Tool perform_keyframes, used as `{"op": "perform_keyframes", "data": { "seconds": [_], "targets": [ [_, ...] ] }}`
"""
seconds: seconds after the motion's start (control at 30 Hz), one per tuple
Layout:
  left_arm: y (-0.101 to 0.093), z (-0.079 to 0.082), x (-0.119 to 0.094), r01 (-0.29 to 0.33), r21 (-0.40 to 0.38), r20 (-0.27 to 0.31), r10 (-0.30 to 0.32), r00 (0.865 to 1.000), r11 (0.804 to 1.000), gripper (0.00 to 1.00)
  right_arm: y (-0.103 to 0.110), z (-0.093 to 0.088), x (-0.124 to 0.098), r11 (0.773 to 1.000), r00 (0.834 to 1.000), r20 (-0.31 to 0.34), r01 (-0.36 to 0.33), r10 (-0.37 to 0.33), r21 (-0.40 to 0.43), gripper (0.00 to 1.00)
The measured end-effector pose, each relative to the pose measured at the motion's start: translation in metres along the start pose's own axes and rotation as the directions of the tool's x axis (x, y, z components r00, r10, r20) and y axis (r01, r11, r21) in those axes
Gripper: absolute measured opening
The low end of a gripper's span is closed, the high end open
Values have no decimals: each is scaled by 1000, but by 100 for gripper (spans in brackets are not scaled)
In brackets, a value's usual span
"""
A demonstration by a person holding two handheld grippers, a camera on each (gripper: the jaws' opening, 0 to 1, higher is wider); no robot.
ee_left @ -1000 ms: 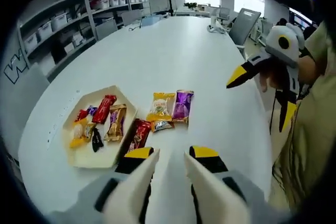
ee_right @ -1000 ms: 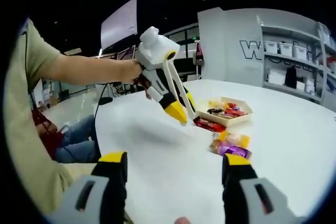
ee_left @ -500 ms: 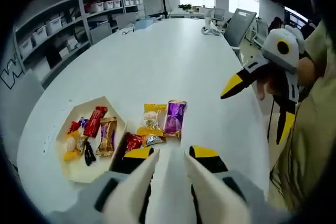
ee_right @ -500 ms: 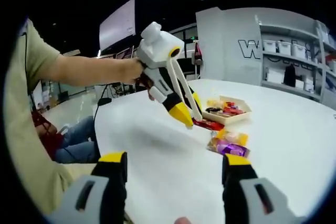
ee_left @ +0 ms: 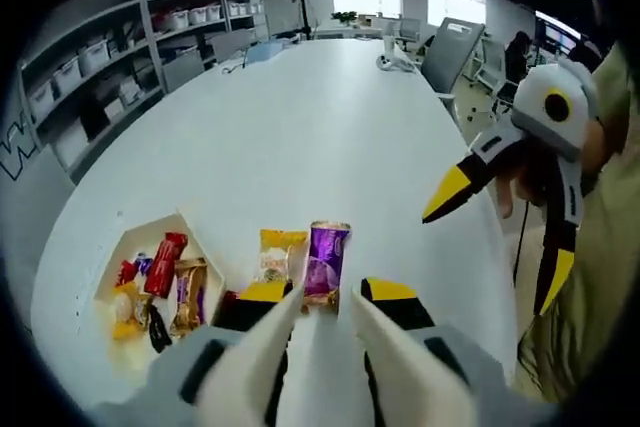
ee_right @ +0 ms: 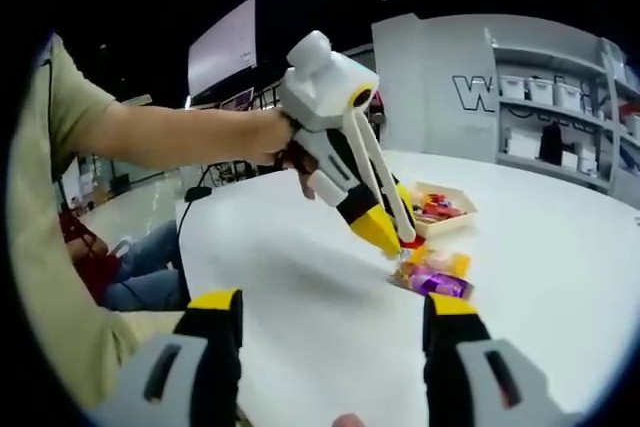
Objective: Place the target food into the container with the food tongs after gripping and lifting it, then release it inside without dropping or visibly crushing the food.
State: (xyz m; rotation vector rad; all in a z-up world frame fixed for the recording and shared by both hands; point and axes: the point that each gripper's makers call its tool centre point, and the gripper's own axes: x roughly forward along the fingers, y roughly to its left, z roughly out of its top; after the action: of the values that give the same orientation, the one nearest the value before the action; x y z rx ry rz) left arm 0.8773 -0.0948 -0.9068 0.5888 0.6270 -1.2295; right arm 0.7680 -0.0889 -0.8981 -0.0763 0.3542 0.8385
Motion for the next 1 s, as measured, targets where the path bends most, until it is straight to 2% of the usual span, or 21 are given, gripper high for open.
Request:
{"op": "perform_keyframes", "data": {
  "seconds": [0.17,0.4,0.53,0.77,1.0],
  "targets": [
    [-5,9,13,13,5,0,-13,1000,1000,26,-4,-2,-3,1000,1000,-5,6,-6,1,71],
    [-4,13,28,10,11,-2,-10,1000,1000,26,-5,-1,-3,1000,1000,-4,8,-8,1,71],
    [-7,7,35,4,35,-31,-3,1000,999,26,-6,0,-3,1000,1000,-6,8,-8,0,71],
    [-6,0,42,2,20,-44,-1,999,1000,26,-8,4,-1,1000,1000,-4,7,-7,-5,71],
    [-9,-7,38,3,14,-49,-2,999,1000,24,-8,9,0,1000,1000,-1,7,-7,-11,71]
  ]
}}
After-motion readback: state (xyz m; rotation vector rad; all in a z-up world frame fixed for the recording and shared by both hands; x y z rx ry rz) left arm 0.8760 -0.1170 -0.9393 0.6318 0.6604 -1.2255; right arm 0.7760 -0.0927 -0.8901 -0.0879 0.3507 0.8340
